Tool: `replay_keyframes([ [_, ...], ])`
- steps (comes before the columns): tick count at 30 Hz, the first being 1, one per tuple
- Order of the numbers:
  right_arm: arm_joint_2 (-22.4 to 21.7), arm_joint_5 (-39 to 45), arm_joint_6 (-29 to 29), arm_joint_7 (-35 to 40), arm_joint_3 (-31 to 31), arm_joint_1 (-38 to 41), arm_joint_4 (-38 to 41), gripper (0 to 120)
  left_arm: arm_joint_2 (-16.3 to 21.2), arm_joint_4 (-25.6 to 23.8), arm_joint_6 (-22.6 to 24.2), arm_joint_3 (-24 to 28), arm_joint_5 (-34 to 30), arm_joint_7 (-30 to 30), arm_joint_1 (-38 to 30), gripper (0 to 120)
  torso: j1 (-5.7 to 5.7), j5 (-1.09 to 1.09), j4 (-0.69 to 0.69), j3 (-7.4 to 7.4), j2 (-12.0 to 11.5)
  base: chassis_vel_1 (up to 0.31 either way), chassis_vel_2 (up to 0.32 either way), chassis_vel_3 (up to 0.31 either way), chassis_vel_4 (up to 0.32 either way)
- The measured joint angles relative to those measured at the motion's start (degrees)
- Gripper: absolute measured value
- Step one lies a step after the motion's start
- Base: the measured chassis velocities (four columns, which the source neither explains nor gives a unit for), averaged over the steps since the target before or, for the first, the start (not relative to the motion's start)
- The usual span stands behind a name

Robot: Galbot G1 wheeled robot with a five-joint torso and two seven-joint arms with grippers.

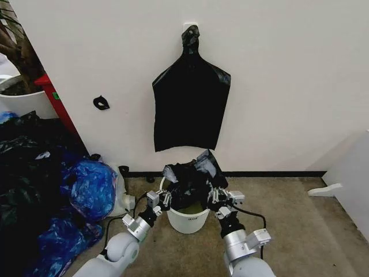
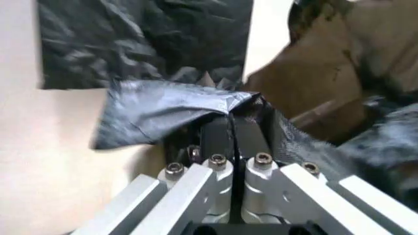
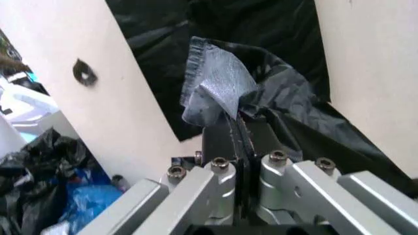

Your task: Place the garbage bag over the trash bin.

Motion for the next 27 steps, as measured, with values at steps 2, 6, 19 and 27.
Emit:
replay_keyframes([
  [2, -0.41, -0.34, -1.35, 1.5, -0.37, -0.87, 0.94, 0, 1.61, -2.63, -0.44, -0.94, 2.06, -2.91, 1.52, 0, 0.0, 0.01, 0.01, 0.0, 0.0, 0.0, 0.0, 0.0, 0.0],
  [6, -1.23, -0.09, -4.48, 4.9, -1.12, -2.43, 3.32, 0, 4.16, -7.29, -0.14, -2.12, 6.02, -8.05, 3.9, 0, 0.0, 0.01, 0.01, 0.0, 0.0, 0.0, 0.0, 0.0, 0.0],
  [19, -2.93, 9.22, -20.22, 20.97, -4.08, -5.65, 11.57, 0, 17.91, -24.91, 22.88, -0.96, 18.13, -26.82, 12.39, 0, 0.0, 0.01, 0.01, -0.01, 0.01, 0.0, 0.0, 0.0, 0.0],
  [27, -4.43, 12.84, -24.21, 24.58, -3.22, -4.35, 12.81, 0, 24.76, -34.22, 44.11, -0.57, -1.63, -29.2, 8.49, 0, 0.0, 0.0, 0.0, 0.0, 0.01, 0.0, 0.0, 0.0, 0.0],
])
